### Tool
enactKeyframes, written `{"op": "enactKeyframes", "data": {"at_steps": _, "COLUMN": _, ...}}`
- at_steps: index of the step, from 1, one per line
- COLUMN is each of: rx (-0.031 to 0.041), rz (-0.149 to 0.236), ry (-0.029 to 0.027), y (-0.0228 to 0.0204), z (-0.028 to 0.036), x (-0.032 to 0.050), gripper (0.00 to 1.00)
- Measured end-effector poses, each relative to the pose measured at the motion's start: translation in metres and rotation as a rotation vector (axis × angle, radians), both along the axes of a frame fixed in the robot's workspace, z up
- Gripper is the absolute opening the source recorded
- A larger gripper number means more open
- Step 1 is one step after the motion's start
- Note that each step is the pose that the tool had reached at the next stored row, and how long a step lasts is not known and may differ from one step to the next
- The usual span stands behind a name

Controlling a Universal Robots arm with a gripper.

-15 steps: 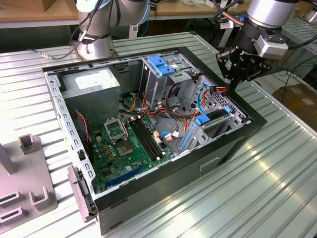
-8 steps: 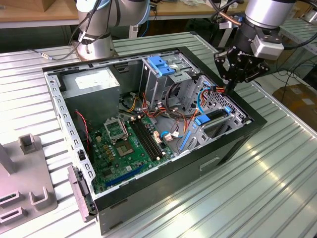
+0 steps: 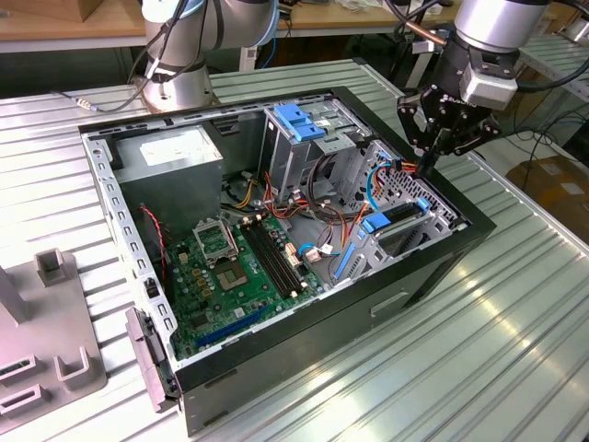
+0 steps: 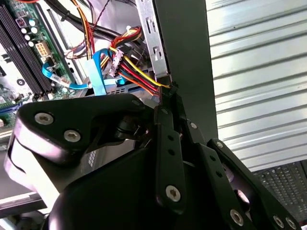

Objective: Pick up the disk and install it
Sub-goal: 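Insert the first disk wire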

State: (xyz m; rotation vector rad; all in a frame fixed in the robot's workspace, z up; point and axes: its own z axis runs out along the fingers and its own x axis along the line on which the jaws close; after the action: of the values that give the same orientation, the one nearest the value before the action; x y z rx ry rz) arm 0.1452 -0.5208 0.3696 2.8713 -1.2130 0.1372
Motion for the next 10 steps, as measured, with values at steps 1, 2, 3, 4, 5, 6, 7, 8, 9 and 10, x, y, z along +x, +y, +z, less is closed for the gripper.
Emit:
{"op": "enactKeyframes", "data": {"at_steps": 1, "rx": 0.0001, "rz": -0.013, "ry": 0.0, "y": 0.0, "z": 0.0, "x": 0.0, "gripper": 0.17}}
{"op": "enactKeyframes", "data": {"at_steps": 2, "rx": 0.0001, "rz": -0.023, "ry": 0.0001, "y": 0.0, "z": 0.0, "x": 0.0, "gripper": 0.17}}
{"op": "enactKeyframes", "data": {"at_steps": 3, "rx": 0.0, "rz": -0.041, "ry": 0.0, "y": 0.0, "z": 0.0, "x": 0.0, "gripper": 0.17}}
{"op": "enactKeyframes", "data": {"at_steps": 4, "rx": 0.0, "rz": -0.063, "ry": 0.0, "y": 0.0, "z": 0.0, "x": 0.0, "gripper": 0.17}}
{"op": "enactKeyframes", "data": {"at_steps": 5, "rx": 0.0001, "rz": -0.077, "ry": 0.0, "y": 0.0, "z": 0.0, "x": 0.0001, "gripper": 0.17}}
{"op": "enactKeyframes", "data": {"at_steps": 6, "rx": 0.0001, "rz": -0.087, "ry": 0.0, "y": 0.0, "z": 0.0, "x": 0.0, "gripper": 0.17}}
{"op": "enactKeyframes", "data": {"at_steps": 7, "rx": 0.0001, "rz": -0.099, "ry": 0.0001, "y": 0.0, "z": 0.0, "x": 0.0001, "gripper": 0.17}}
{"op": "enactKeyframes", "data": {"at_steps": 8, "rx": 0.0, "rz": -0.109, "ry": 0.0, "y": 0.0, "z": 0.0, "x": 0.0001, "gripper": 0.17}}
{"op": "enactKeyframes", "data": {"at_steps": 9, "rx": 0.0001, "rz": -0.122, "ry": 0.0, "y": 0.0, "z": 0.0, "x": 0.0, "gripper": 0.17}}
{"op": "enactKeyframes", "data": {"at_steps": 10, "rx": 0.0001, "rz": -0.132, "ry": 0.0, "y": 0.0, "z": 0.0, "x": 0.0001, "gripper": 0.17}}
